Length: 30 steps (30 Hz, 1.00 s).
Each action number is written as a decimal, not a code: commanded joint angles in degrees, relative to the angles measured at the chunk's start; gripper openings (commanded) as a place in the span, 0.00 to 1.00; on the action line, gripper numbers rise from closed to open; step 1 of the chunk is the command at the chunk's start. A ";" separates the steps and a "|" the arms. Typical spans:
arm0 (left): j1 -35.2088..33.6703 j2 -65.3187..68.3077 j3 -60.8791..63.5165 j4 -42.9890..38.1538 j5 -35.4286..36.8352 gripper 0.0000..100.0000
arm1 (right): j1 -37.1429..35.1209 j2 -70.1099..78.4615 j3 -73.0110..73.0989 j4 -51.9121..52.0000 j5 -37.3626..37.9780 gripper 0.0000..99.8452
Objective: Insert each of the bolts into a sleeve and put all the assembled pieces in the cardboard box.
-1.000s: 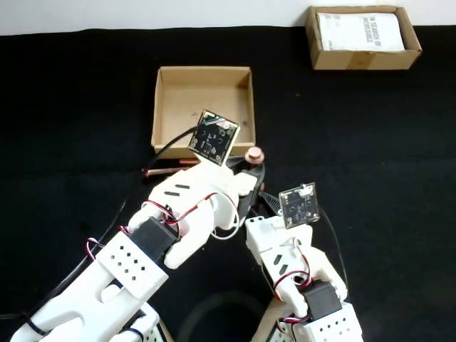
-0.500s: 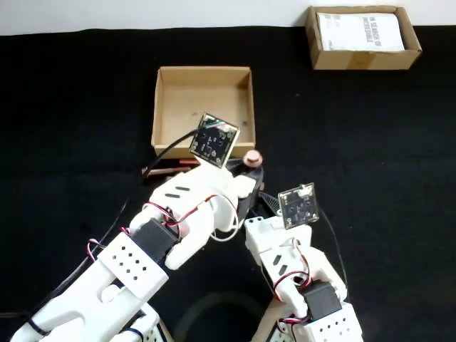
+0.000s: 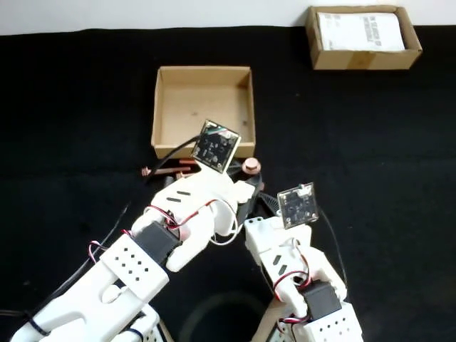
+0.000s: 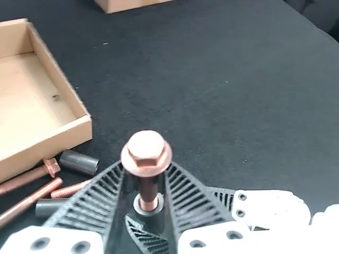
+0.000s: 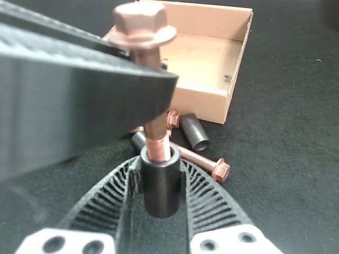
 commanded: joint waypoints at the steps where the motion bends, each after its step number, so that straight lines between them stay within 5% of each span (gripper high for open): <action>1: 0.75 -0.57 -0.57 5.01 -0.18 0.17 | -0.04 -0.57 -2.51 -1.27 0.00 0.01; 5: 0.75 -0.57 -1.19 11.08 0.09 0.25 | -0.04 -0.57 -2.51 -1.27 0.00 0.01; 17: 0.31 -11.91 -5.58 23.82 -0.35 0.25 | 0.22 -0.48 -2.51 -1.27 -0.35 0.01; 26: -1.01 -30.73 -5.49 32.79 -0.44 0.01 | 0.22 5.41 -10.24 -1.01 -0.53 0.01; 30: -7.87 -36.26 -3.65 32.53 -0.44 0.01 | 0.22 17.27 -20.88 -1.01 -3.60 0.01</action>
